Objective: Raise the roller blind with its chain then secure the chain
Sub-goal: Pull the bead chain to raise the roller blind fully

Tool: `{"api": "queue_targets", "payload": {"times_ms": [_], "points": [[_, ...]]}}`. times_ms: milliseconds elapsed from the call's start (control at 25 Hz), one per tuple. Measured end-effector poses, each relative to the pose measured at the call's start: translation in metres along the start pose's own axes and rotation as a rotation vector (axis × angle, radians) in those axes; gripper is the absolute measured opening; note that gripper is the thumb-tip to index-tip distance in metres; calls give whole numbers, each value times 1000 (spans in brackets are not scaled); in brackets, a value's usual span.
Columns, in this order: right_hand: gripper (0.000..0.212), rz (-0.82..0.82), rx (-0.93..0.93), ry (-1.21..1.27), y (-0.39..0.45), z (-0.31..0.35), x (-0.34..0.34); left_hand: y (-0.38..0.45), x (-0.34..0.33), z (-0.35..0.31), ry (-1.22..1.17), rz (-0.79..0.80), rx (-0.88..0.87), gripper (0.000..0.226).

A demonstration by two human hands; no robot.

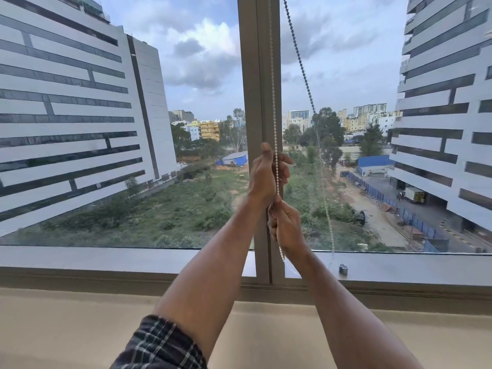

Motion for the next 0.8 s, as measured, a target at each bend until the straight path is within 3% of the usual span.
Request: {"api": "queue_targets", "payload": {"times_ms": [160,280,400,520,640,720,800], "points": [[47,-16,39,-74,-3,-3,0,-3,-11,7,-102,-47,113,63],[51,74,-9,-105,-5,-12,0,-11,2,13,-87,-105,78,61],[33,171,-7,-209,-4,-20,3,-22,16,23,-63,-158,44,62],[19,14,106,-345,11,1,20,-35,25,40,3,-216,3,64],[28,-166,76,-141,31,41,25,-47,30,60,48,-222,0,71],[24,-124,54,24,44,71,7,-56,30,72,61,-195,16,69],[34,3,47,92,50,97,-22,-66,29,82,66,-181,66,69]]}}
Point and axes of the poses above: each hand's wrist, its own y-axis towards the middle knuckle, its own x-axis out of the back of the hand, z = x × y, the point moved 10 cm from there along y, towards the middle knuckle, and after that the axes turned 10 degrees about -z, right-handed, at the moved point
